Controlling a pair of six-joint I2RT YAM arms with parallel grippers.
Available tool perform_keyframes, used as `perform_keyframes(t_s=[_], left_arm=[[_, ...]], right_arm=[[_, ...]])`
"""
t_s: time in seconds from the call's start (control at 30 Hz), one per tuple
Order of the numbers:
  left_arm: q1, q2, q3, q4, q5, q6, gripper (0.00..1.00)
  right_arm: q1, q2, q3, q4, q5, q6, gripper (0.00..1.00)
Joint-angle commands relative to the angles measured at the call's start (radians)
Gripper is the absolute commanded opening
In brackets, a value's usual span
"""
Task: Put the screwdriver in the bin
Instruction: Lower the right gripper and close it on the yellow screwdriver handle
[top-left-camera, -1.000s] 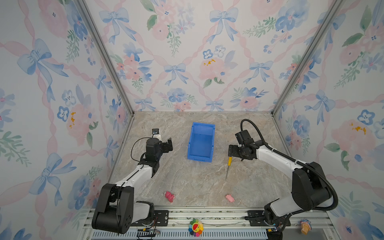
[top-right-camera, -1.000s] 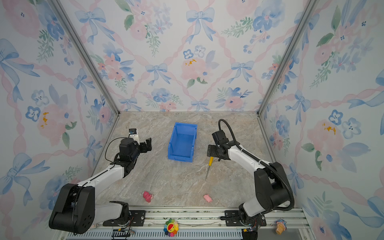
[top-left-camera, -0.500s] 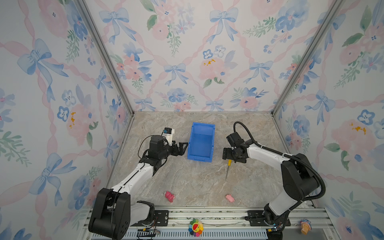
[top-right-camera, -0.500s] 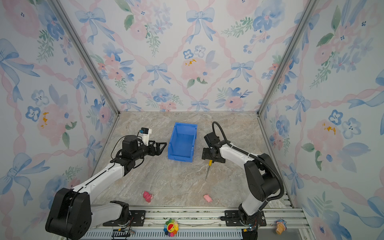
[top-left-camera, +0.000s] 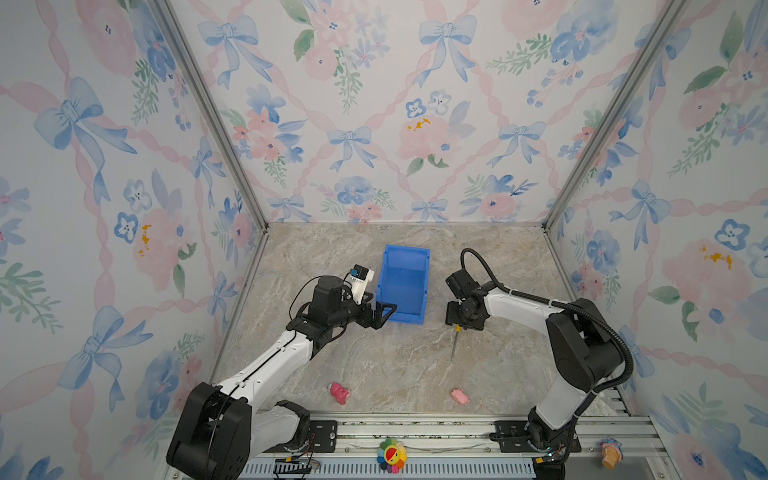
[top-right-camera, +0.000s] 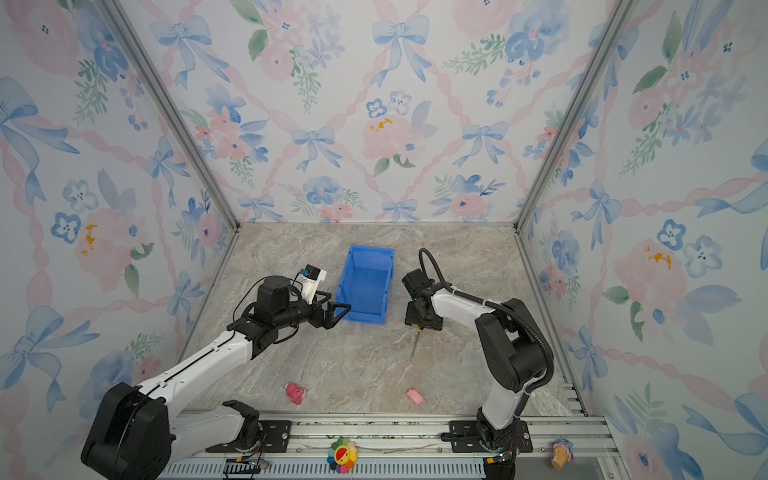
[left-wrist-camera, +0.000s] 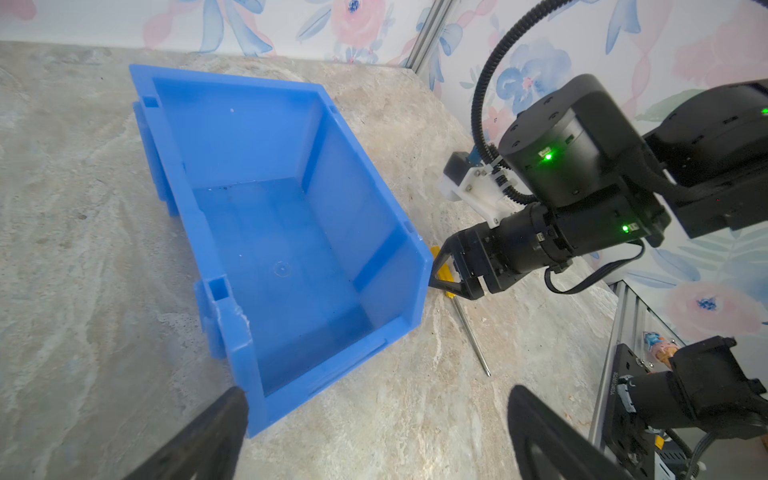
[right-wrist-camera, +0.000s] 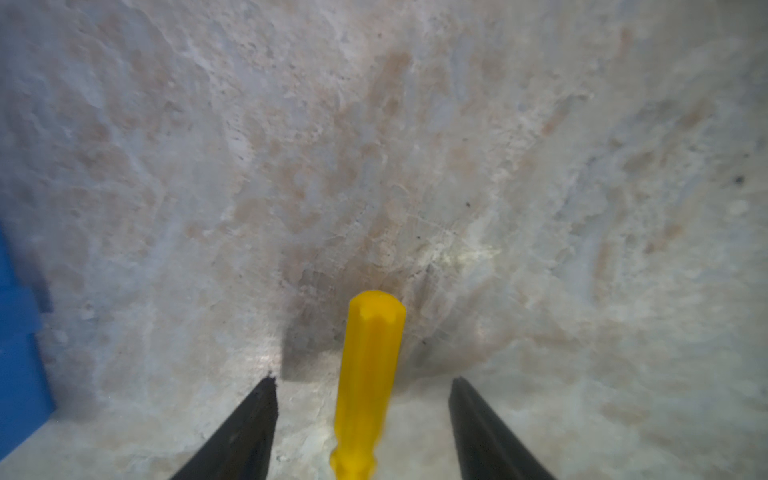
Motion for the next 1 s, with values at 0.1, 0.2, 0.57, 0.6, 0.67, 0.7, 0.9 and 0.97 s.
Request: perform_keyframes(t_s=[0.1, 0.2, 0.57, 0.6, 0.67, 0.7, 0.9, 0.97], left_arm=[[-0.017, -0.016, 0.009, -0.010, -0.030, 0.037, 0.98], [-0.017, -0.016, 0.011, -0.010, -0.037, 0.039, 0.98], [-0.020, -0.007, 0.019, -0.010, -0.055, 0.046, 0.98], [-0.020, -0.006, 0.020, -0.010, -0.057, 0.047, 0.98], [-0.020, -0.005, 0.020, -0.007, -0.059, 0.045, 0.98], [-0.020, -0.003, 0.019, -0.006, -0.060, 0.045, 0.98], [-0.020, -0.002, 0.016, 0.001, -0.071, 0.045, 0.98], [-0.020, -0.005, 0.014, 0.004, -0.078, 0.046, 0.98]], right_arm=[[0.015, 0.024, 0.034, -0.026, 0.031, 0.003, 0.56], [0.015, 0.035, 0.036, -0.026, 0.029, 0.003, 0.50], [0.019, 0.052, 0.028, -0.018, 0.045, -0.002, 0.37], [0.020, 0.052, 0.025, -0.019, 0.046, -0.003, 0.35], [0.020, 0.048, 0.020, -0.019, 0.048, -0.005, 0.33], [0.019, 0.049, 0.019, -0.021, 0.051, -0.006, 0.31], [0.019, 0.042, 0.024, -0.019, 0.054, -0.009, 0.15], [0.020, 0.037, 0.025, -0.016, 0.055, -0.009, 0.12]])
